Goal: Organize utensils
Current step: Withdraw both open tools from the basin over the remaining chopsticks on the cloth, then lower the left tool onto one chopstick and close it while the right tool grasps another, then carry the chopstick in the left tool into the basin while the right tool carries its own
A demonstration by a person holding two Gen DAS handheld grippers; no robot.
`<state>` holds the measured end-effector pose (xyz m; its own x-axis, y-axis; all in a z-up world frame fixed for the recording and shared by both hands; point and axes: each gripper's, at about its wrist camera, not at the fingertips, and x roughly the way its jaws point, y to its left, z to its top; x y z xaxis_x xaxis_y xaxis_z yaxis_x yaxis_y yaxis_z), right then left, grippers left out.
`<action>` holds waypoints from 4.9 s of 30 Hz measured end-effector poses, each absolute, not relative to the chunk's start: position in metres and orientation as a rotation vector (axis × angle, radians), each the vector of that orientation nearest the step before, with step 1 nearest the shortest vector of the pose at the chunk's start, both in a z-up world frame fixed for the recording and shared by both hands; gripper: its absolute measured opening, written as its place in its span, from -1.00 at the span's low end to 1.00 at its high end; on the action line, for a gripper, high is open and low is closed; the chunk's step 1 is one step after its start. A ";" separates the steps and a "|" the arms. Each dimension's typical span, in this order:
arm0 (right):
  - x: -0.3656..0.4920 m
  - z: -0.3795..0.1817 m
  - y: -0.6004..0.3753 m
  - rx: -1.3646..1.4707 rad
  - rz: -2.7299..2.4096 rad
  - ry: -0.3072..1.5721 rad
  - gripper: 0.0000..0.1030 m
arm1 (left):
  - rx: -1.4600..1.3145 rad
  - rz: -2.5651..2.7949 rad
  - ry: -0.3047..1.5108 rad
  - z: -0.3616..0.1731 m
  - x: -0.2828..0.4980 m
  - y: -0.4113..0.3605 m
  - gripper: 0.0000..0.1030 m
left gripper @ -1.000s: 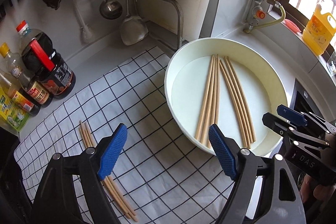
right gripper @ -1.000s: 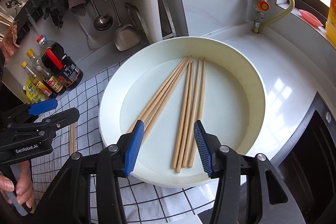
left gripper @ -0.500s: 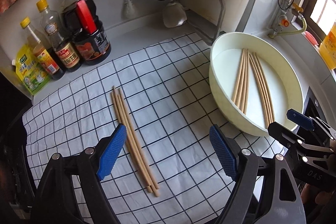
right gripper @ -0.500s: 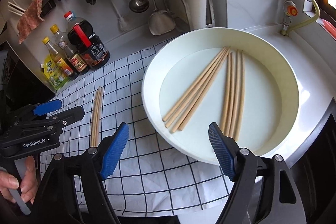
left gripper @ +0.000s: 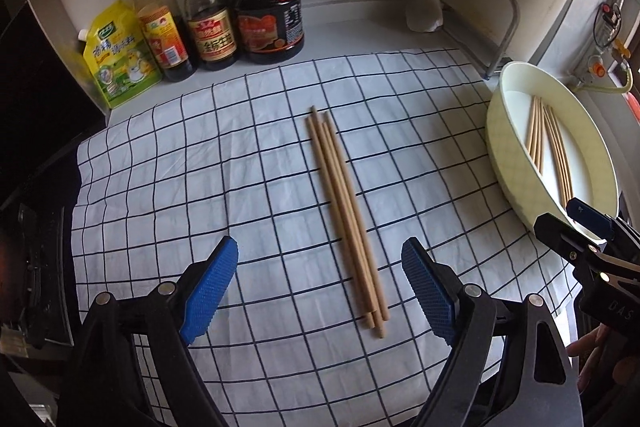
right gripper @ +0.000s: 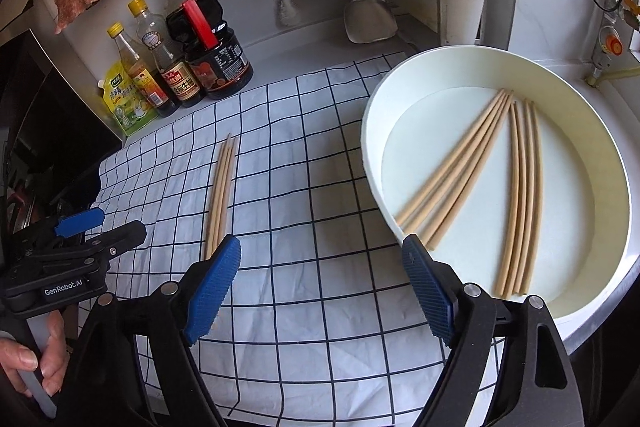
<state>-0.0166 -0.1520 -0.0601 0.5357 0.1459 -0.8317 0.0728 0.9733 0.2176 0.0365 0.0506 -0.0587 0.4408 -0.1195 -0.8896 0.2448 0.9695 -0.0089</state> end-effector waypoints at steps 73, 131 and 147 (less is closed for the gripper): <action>0.034 -0.161 -0.085 -0.019 -0.129 1.079 0.53 | 0.123 -0.287 1.182 -0.164 0.100 0.066 0.62; -0.041 -0.027 -0.254 0.231 -0.167 0.905 -0.88 | 0.182 -0.716 0.971 -0.009 0.058 -0.112 -0.86; -0.035 -0.048 -0.336 0.387 -0.280 0.918 -0.87 | 0.351 -0.858 1.009 -0.025 0.073 -0.221 -0.86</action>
